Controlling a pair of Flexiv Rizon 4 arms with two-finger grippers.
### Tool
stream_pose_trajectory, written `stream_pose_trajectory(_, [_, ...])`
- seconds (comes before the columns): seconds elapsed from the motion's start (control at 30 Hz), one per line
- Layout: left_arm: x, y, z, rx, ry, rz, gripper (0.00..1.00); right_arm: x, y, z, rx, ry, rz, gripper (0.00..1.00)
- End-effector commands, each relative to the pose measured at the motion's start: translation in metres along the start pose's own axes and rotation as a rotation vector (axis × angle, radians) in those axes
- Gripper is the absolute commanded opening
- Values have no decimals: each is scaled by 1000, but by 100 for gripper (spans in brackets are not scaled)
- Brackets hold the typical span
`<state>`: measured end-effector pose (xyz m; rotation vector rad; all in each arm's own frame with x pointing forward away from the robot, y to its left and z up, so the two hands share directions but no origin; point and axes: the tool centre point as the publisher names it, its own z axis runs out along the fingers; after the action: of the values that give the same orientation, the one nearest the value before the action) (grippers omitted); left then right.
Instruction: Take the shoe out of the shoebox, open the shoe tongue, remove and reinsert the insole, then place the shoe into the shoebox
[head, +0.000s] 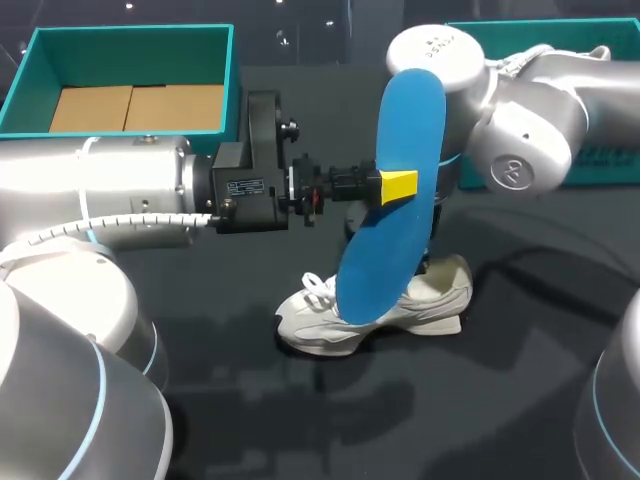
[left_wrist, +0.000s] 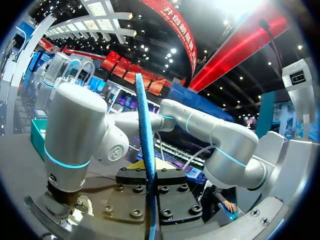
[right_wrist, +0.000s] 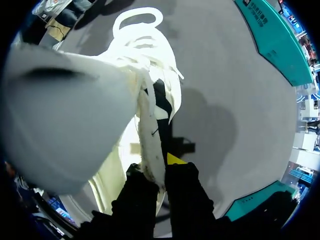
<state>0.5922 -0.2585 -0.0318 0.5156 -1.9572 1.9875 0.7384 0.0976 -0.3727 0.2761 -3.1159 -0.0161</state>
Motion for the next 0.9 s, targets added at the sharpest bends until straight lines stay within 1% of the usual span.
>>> stream_pose_trajectory(0.03, [1,3,-2,5,0,1,0,9,-5,-17,17,2,38,0])
stream_pose_trajectory(0.1, [1,3,-2,5,0,1,0,12,-7,-22,13,13,92,0])
stream_pose_trajectory(0.17, [1,3,-2,5,0,1,0,16,-8,-30,-9,34,175,0])
stream_pose_trajectory(0.2, [1,3,-2,5,0,1,0,19,-6,-32,-4,37,204,0])
stream_pose_trajectory(0.23, [1,3,-2,5,0,1,0,24,-3,-36,-10,37,210,0])
stream_pose_trajectory(0.7, [1,3,-2,5,0,1,0,24,-3,-36,-10,37,210,0])
stream_pose_trajectory(0.73, [1,3,-2,5,0,1,0,27,-1,-37,-23,27,217,0])
stream_pose_trajectory(0.8, [1,3,-2,5,0,1,0,30,1,-41,-60,57,329,0])
stream_pose_trajectory(0.83, [1,3,-2,5,0,1,0,31,2,-42,-48,58,368,0])
stream_pose_trajectory(0.9, [1,3,-2,5,0,1,0,31,2,-44,-50,87,475,0])
